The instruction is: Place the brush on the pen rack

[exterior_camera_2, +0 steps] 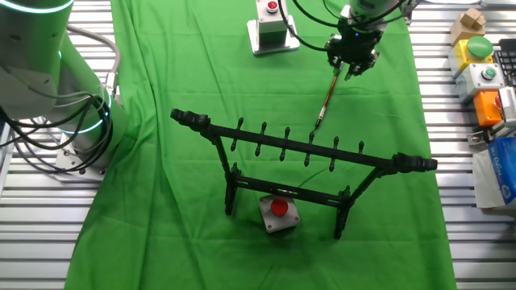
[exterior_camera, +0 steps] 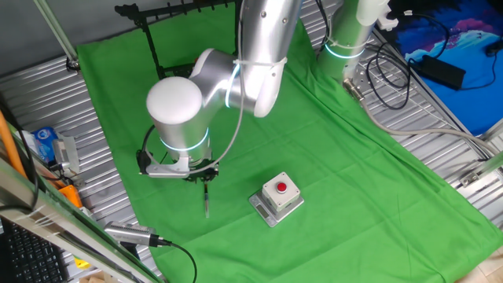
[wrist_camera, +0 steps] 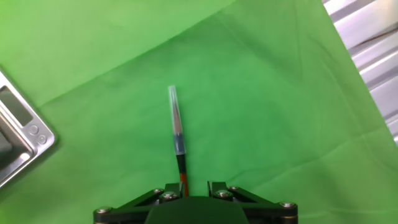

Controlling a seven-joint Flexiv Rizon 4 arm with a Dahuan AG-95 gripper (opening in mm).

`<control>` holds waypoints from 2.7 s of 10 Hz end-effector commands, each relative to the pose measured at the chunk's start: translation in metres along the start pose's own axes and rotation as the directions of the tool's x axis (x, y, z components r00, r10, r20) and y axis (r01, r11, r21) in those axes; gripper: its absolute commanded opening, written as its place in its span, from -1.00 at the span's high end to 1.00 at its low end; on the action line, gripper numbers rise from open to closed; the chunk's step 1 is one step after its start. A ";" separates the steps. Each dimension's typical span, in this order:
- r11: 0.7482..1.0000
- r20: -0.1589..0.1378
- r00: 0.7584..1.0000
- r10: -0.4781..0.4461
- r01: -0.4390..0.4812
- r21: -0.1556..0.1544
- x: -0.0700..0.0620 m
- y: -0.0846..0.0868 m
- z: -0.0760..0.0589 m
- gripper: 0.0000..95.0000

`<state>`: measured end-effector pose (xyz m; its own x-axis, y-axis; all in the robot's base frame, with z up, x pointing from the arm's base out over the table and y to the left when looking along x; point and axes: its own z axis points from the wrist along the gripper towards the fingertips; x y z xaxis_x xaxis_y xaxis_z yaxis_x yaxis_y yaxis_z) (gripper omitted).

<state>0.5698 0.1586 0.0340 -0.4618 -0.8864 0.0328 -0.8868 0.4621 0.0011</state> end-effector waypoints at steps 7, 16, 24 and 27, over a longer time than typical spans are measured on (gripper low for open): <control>1.000 0.013 1.000 -0.003 0.003 0.026 -0.002 0.010 0.013 0.60; 0.999 0.023 1.000 0.004 -0.005 0.047 -0.001 0.015 0.019 0.60; 0.998 0.033 0.999 -0.031 0.029 0.049 0.002 0.017 0.018 0.60; 0.999 0.058 0.998 0.004 -0.007 0.041 0.002 0.017 0.018 0.60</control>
<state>0.5544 0.1635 0.0158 -0.4628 -0.8863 -0.0188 -0.8851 0.4631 -0.0465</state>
